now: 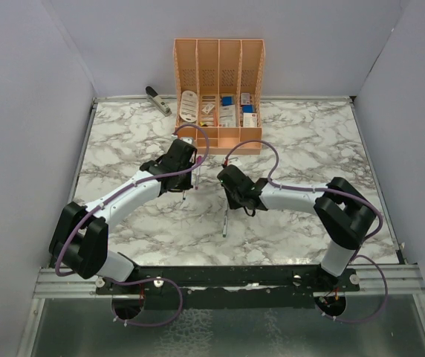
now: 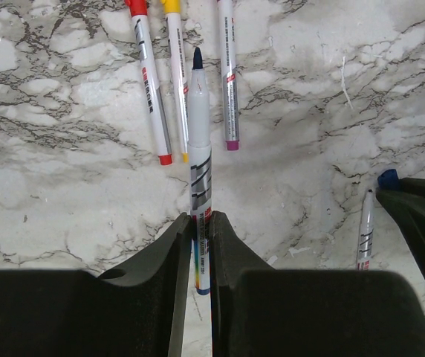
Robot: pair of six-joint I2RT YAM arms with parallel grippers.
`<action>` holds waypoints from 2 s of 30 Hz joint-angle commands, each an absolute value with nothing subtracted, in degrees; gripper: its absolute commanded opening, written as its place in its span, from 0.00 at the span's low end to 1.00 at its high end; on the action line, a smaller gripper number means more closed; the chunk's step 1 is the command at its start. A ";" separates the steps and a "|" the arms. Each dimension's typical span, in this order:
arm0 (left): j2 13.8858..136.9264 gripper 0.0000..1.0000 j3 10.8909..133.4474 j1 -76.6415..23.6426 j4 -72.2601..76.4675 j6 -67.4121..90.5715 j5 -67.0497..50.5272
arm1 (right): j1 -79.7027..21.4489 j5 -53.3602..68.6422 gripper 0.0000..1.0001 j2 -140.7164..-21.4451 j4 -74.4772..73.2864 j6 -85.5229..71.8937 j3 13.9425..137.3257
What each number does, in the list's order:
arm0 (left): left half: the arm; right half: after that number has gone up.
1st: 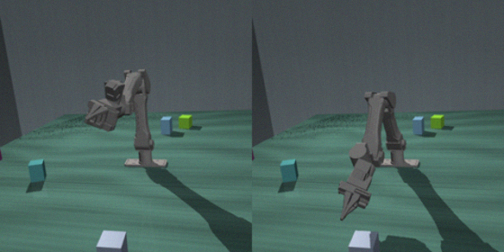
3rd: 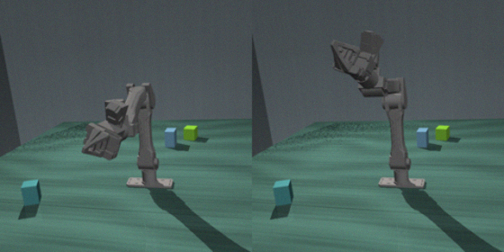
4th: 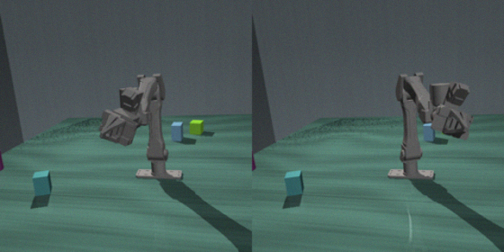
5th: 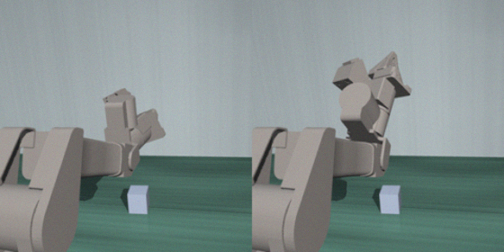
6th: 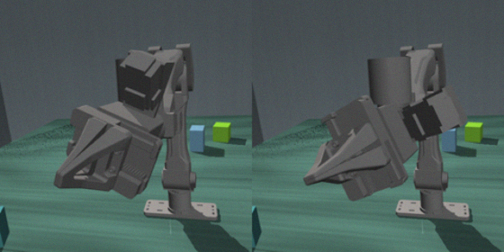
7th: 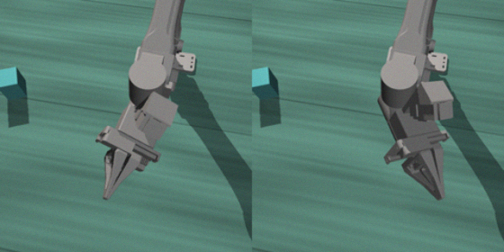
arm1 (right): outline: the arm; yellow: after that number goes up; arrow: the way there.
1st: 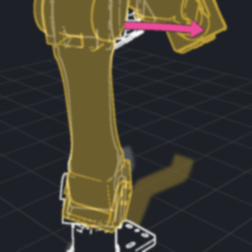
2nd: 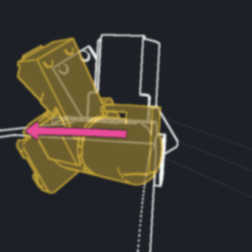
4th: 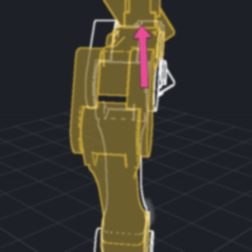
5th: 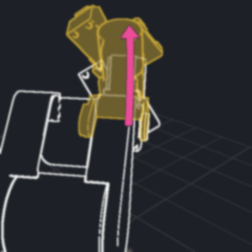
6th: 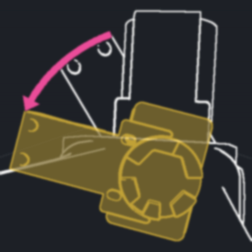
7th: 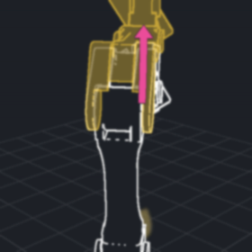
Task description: Insert the pens into the pen caps
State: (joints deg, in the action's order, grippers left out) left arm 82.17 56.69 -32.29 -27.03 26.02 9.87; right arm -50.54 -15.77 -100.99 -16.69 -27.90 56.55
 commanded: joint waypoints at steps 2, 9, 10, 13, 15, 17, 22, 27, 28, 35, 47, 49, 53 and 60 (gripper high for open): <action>81.68 0.00 57.65 -31.74 -25.75 25.24 9.15 | -51.77 -13.34 0.03 -108.70 -31.76 -28.04 52.88; 81.67 0.00 57.86 -31.58 -25.75 24.32 8.09 | -51.86 -17.40 0.01 -107.99 -33.07 -28.28 55.70; 81.71 0.00 57.84 -31.56 -25.69 24.12 7.91 | -51.86 -18.68 0.01 -107.39 -33.24 -28.12 56.61; 81.45 0.00 57.85 -31.60 -25.43 23.56 7.29 | -51.83 -23.01 0.01 -104.92 -33.93 -27.91 60.45; 80.97 0.00 57.69 -31.56 -24.95 23.10 6.89 | -51.77 -26.03 0.01 -103.22 -34.10 -27.43 63.13; 80.42 0.00 57.51 -31.57 -24.36 22.74 6.58 | -51.57 -29.21 0.01 -101.44 -33.75 -26.79 65.49; 78.49 0.00 56.41 -31.55 -21.54 21.86 3.95 | -48.47 -31.28 0.01 -95.05 -30.14 -25.54 68.06; 74.85 0.00 53.86 -31.55 -14.54 19.95 -2.53 | -43.53 -25.67 0.01 -83.78 -17.54 -22.49 63.78; 74.07 0.00 53.20 -31.55 -12.74 19.09 -4.56 | -42.71 -24.29 0.01 -81.28 -14.06 -21.72 62.09; 68.49 0.00 48.84 -31.60 1.75 17.15 -22.47 | -38.44 -15.91 0.01 -65.47 6.56 -19.93 50.68; 70.14 0.00 44.72 -32.44 21.36 26.85 -41.49 | -38.41 -2.67 0.01 -58.49 26.96 -24.81 41.10; 70.30 0.00 45.19 -33.16 21.36 26.45 -42.19 | -38.41 -1.32 0.01 -59.18 27.28 -24.60 41.64; 71.08 0.00 46.08 -34.71 21.38 26.07 -42.52 | -38.41 1.39 0.01 -59.69 29.10 -24.84 41.74; 72.63 0.00 46.39 -36.27 22.15 26.40 -41.38 | -38.36 3.47 0.01 -59.98 35.47 -26.19 39.37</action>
State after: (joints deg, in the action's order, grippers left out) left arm 71.83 44.62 -35.66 19.29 26.06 -39.70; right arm -38.50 0.12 -59.37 29.61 -25.17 40.71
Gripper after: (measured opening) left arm 0.159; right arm 0.050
